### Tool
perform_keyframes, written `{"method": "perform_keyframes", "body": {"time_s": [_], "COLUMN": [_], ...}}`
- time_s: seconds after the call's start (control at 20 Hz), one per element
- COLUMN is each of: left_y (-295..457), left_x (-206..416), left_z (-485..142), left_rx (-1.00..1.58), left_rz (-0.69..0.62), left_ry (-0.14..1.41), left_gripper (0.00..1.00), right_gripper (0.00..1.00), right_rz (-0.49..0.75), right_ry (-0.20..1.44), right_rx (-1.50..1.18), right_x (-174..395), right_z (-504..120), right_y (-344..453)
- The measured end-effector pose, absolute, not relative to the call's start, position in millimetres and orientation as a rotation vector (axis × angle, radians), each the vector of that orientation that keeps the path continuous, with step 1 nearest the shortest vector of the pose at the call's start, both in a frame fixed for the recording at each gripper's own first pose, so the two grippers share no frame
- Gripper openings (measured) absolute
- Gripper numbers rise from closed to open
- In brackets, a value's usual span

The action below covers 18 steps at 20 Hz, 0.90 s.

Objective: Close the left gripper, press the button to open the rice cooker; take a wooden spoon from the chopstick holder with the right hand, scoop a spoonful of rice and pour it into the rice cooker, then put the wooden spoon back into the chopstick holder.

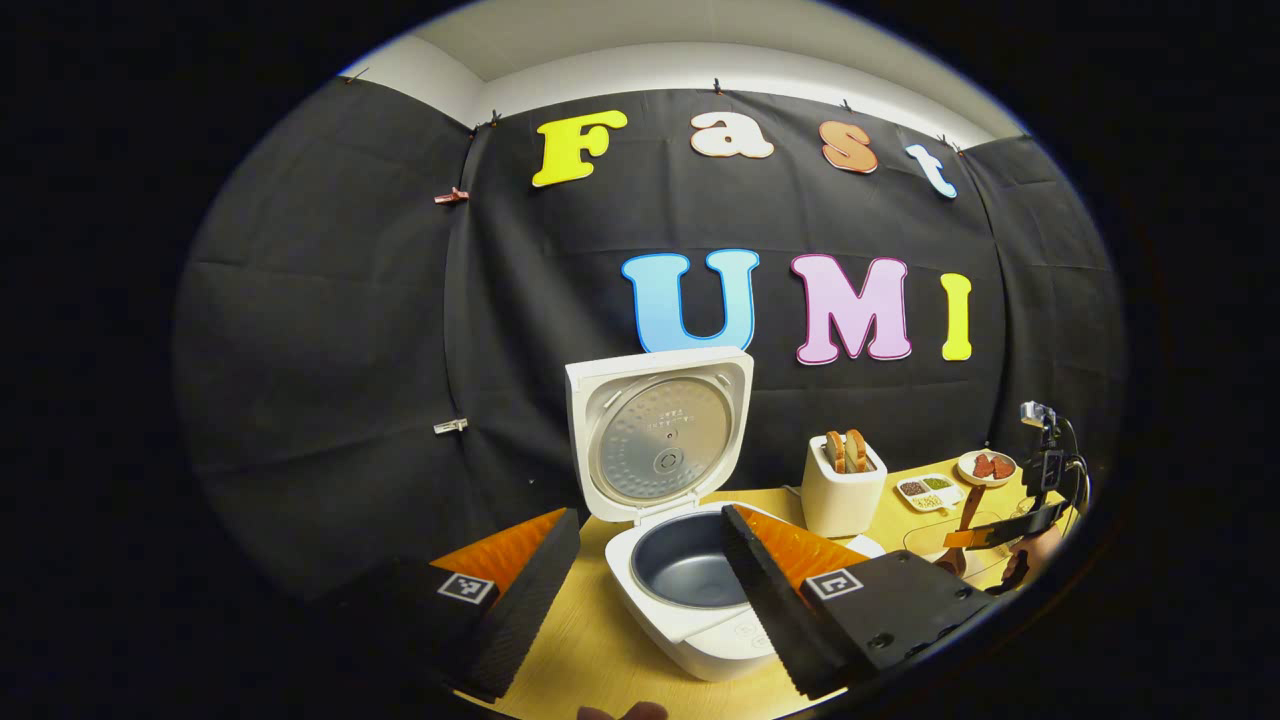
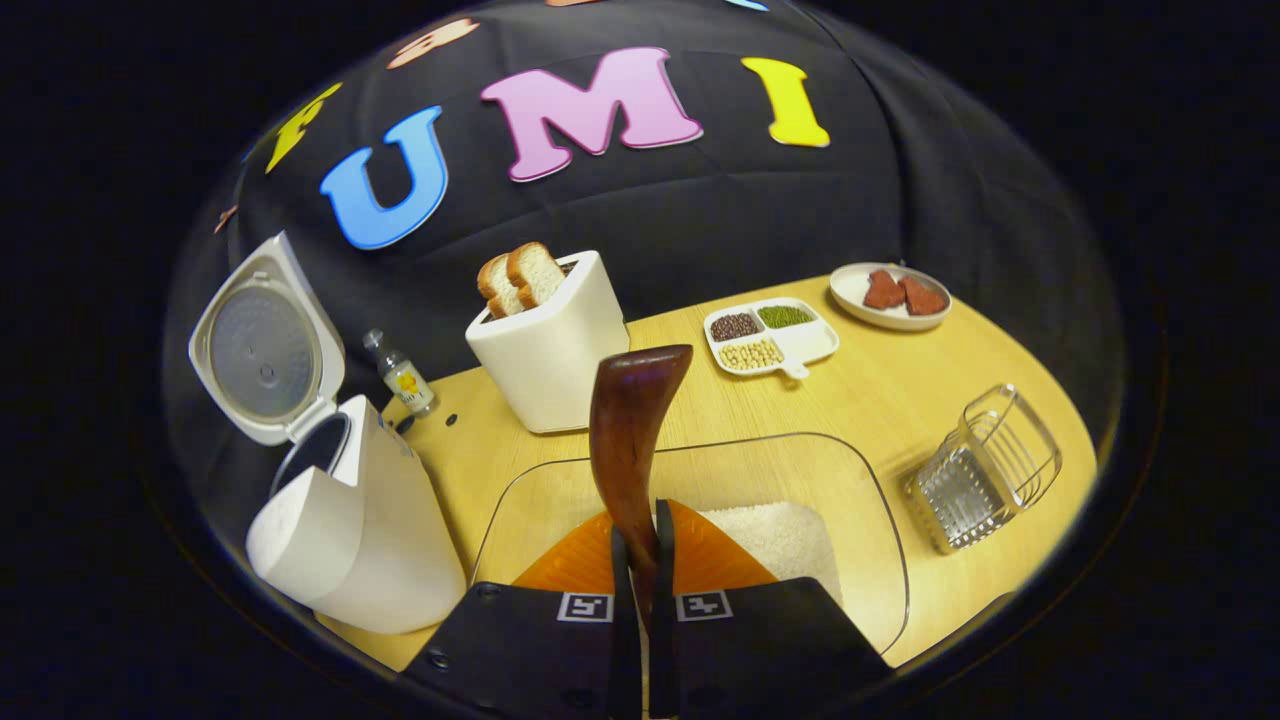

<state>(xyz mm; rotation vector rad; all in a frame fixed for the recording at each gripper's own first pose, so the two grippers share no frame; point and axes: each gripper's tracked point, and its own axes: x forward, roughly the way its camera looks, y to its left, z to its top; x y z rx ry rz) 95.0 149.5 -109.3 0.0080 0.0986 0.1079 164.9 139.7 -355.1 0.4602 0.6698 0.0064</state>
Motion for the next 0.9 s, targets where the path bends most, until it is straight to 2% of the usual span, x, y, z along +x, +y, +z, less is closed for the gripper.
{"method": "perform_keyframes", "body": {"time_s": [0.25,0.9], "left_y": [151,149], "left_x": [94,83], "left_z": [-106,-107], "left_rx": [0.013,-0.015], "left_rz": [0.111,0.11], "left_ry": [0.089,0.088], "left_gripper": [0.97,0.98], "right_gripper": [0.08,0.08], "right_rz": [-0.06,-0.07], "right_ry": [0.671,0.487], "right_rx": [0.747,1.243], "right_x": [155,150], "right_z": [-360,-309], "right_y": [107,66]}}
